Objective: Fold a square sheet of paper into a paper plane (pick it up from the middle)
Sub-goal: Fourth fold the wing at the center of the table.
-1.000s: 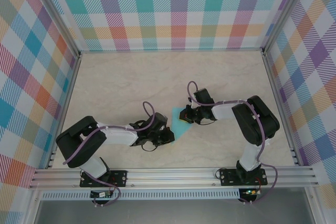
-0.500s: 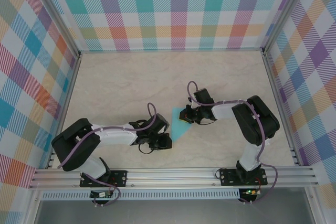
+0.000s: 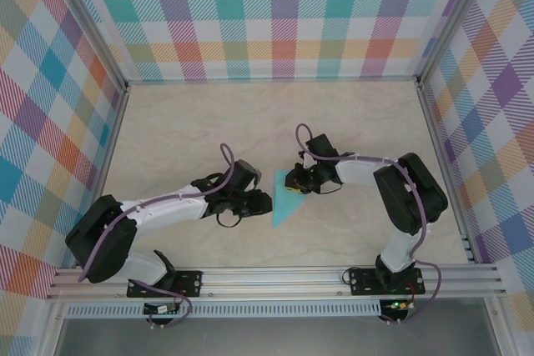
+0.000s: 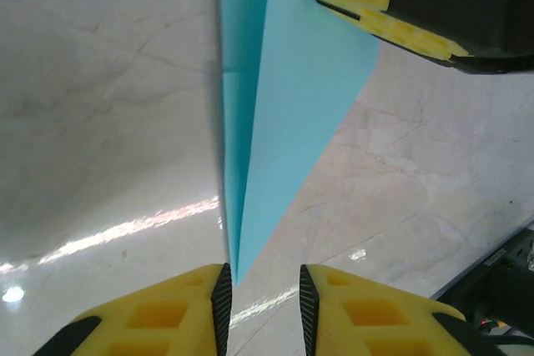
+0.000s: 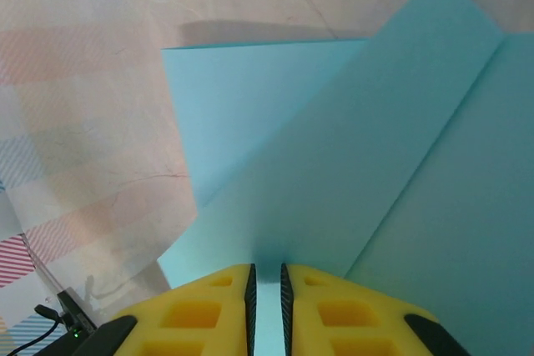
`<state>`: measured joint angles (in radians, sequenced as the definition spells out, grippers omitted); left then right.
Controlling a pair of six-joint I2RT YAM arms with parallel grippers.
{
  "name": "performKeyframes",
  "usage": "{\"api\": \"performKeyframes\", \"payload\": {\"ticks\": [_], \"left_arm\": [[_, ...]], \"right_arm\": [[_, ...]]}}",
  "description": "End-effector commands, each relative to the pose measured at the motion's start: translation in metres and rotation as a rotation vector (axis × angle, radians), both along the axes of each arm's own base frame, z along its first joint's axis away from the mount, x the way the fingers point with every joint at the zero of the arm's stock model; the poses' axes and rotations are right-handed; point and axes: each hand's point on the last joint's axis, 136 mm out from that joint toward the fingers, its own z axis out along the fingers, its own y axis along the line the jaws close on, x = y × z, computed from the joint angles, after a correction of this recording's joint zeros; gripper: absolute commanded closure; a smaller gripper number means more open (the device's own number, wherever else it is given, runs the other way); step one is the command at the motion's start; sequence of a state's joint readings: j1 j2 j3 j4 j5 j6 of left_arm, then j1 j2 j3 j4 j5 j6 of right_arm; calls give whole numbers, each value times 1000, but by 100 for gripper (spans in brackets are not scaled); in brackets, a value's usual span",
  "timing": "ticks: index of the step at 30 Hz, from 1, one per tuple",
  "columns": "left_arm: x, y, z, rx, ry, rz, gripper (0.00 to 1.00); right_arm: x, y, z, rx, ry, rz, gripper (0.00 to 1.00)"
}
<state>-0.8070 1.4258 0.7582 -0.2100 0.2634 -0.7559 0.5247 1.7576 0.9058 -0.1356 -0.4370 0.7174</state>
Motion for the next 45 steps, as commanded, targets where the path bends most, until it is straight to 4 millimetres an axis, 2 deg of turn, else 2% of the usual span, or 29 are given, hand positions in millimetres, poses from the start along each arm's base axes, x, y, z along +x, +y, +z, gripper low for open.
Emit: {"api": "performKeyframes", "payload": {"ticks": [1,4,8,13,19,32,41,45], "left_arm": [[13,-1,-4,44,-11,17,66],[19,-8,-7,54,-2,6,60],[25,-13,-10,60,-2,8,54],[28,-7,-19,136,10,5,54],[33,-7,-25,167,14,9,56],[44,-16,-36,187,35,-6,58],[45,-19,-46,187,53,-14,60],[42,-19,-53,195,71,-23,64]], "right_arm": [[-1,-4,31,-25,-55,30,78],[-4,-17,37,-67,-77,-3,71],[-16,-30,37,-90,-72,-39,68],[-31,-41,25,-97,-17,-106,63],[-42,-45,8,-91,50,-157,63],[-37,-39,-4,-65,66,-171,63],[-33,-43,-15,-102,82,-202,63],[-33,-32,-12,-27,82,-188,65]]}}
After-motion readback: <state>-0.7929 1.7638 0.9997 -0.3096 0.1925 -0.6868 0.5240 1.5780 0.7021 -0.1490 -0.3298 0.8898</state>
